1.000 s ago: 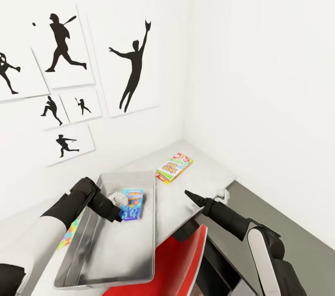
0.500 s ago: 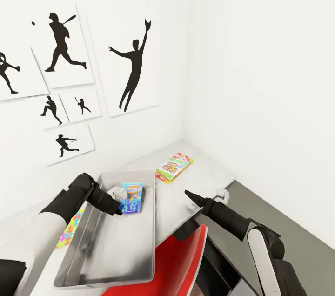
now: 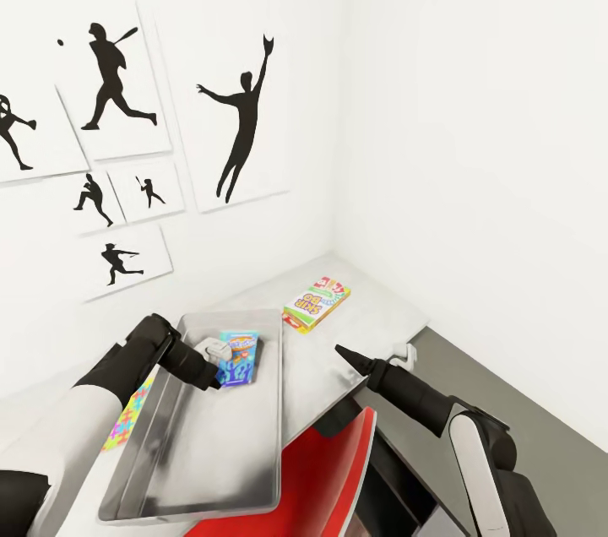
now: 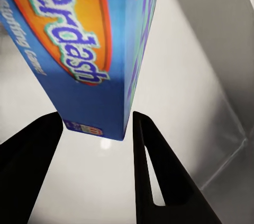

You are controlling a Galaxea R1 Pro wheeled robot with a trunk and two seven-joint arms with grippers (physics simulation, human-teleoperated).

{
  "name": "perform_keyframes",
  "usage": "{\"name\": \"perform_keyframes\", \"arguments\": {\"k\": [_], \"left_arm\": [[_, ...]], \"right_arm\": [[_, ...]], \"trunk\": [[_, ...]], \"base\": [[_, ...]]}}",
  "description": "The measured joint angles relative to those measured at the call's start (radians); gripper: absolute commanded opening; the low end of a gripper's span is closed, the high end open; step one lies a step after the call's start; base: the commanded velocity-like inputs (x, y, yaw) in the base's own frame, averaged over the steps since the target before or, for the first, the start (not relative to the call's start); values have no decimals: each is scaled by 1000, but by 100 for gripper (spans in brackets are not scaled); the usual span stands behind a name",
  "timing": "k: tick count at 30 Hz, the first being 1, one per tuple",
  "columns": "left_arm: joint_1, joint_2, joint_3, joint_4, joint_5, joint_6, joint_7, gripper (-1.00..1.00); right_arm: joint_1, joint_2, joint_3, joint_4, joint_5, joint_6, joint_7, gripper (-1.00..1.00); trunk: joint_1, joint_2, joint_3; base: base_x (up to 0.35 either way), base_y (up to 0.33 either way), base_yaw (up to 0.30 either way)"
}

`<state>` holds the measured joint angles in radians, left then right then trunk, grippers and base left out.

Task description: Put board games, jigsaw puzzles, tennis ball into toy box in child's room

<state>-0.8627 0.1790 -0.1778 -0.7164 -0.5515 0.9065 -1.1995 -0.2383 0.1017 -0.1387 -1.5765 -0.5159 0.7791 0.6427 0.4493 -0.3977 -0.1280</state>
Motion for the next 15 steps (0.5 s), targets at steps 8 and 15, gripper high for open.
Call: {"name": "perform_keyframes", "arguments": {"k": [8,15], "left_arm": [[0,0,0,0,1,0,0,100],[0,0,0,0,0,0,0,100]], "right_arm": [[0,0,0,0,0,0,0,100],[0,0,0,0,0,0,0,100]], "trunk": [[0,0,0],[0,0,0]], "base": [[0,0,0],[0,0,0]]}}
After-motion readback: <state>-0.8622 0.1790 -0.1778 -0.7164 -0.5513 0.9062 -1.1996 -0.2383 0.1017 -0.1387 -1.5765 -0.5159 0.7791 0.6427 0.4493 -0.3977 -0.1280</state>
